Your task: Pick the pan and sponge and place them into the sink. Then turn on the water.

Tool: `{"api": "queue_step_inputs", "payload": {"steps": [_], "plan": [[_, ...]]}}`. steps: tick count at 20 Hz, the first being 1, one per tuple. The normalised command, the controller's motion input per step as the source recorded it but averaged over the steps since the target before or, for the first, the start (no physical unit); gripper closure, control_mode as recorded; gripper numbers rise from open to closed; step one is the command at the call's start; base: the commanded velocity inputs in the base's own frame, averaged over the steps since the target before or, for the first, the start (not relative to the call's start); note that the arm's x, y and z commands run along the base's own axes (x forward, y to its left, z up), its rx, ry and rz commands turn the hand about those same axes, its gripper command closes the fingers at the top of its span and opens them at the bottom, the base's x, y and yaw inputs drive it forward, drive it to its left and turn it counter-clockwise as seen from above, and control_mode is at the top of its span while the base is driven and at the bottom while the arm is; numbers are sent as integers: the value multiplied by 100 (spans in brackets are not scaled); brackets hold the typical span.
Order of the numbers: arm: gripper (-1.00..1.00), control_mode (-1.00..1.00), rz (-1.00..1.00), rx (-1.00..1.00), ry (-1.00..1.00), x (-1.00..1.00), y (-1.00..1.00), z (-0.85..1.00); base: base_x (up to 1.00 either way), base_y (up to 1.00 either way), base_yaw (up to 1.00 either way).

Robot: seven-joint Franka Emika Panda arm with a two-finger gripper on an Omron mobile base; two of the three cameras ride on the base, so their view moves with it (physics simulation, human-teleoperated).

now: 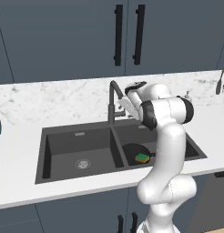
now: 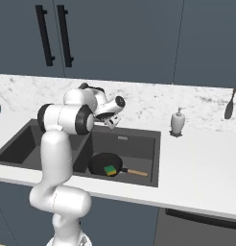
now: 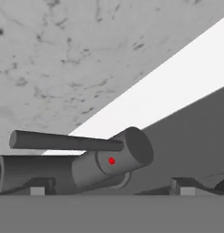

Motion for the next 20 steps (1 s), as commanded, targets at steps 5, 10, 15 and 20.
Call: {"api": "queue_step_inputs", "payload": {"steps": [5, 10, 15, 20], "plan": [[-100, -100, 0, 0, 0, 30, 0, -15, 0, 0, 0], [-100, -100, 0, 0, 0, 27, 0, -21, 0, 0, 0], [-100, -100, 0, 0, 0, 15, 0, -11, 0, 0, 0], [100, -100, 0, 0, 0, 1, 0, -16, 0, 0, 0]]}}
